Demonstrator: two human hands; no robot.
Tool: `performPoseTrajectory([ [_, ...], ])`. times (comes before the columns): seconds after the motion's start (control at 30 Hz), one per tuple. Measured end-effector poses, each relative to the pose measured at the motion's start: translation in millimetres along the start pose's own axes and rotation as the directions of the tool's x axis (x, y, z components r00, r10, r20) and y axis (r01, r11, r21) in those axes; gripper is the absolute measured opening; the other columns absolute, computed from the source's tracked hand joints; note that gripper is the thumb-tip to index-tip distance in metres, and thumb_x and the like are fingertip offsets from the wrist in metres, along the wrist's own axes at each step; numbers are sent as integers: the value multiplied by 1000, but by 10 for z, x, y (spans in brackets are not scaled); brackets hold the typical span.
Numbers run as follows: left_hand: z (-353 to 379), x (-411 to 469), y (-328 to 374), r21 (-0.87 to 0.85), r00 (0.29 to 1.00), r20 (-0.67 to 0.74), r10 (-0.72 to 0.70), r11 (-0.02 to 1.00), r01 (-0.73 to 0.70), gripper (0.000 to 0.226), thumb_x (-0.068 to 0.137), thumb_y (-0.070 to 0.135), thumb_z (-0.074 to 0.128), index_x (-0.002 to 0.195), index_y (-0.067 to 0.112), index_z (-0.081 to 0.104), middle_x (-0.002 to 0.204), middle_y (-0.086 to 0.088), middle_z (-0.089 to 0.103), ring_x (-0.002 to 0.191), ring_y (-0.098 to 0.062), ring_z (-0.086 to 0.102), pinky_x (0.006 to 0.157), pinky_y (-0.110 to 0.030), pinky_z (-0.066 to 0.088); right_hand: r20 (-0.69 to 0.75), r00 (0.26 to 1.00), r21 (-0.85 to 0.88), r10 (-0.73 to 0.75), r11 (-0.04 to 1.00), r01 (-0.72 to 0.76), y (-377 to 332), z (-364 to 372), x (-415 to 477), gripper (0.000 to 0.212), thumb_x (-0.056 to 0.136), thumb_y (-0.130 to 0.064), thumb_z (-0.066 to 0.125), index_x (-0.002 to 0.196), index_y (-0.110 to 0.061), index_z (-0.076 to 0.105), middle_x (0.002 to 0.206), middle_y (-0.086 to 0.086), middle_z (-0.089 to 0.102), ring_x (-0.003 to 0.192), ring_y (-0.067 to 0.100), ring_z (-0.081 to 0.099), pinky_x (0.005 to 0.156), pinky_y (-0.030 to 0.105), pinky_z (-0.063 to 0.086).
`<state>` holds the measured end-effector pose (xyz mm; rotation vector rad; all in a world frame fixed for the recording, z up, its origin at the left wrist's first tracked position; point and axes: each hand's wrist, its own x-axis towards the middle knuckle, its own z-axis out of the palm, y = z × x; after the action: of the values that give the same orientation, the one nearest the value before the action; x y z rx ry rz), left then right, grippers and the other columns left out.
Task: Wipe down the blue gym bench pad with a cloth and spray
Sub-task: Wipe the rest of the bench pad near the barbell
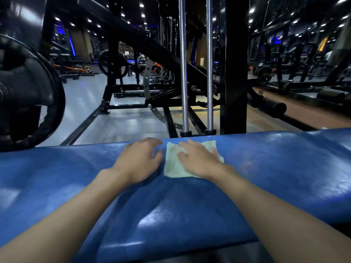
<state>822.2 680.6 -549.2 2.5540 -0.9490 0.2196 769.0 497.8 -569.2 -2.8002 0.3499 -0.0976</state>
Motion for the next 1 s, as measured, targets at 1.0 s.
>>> performPoseTrajectory([
  [1.0,138,-107,-713,263,947,277,-160,961,85,62,97,67,16,155,47,9,167,1,5,153,-20,1,122,-43,-2,-25,1000,-256,2,967,-8,-48,150,-249,48,102,-34,24,147,-27,38,164,-3,18,153,21,5,117,59,-8],
])
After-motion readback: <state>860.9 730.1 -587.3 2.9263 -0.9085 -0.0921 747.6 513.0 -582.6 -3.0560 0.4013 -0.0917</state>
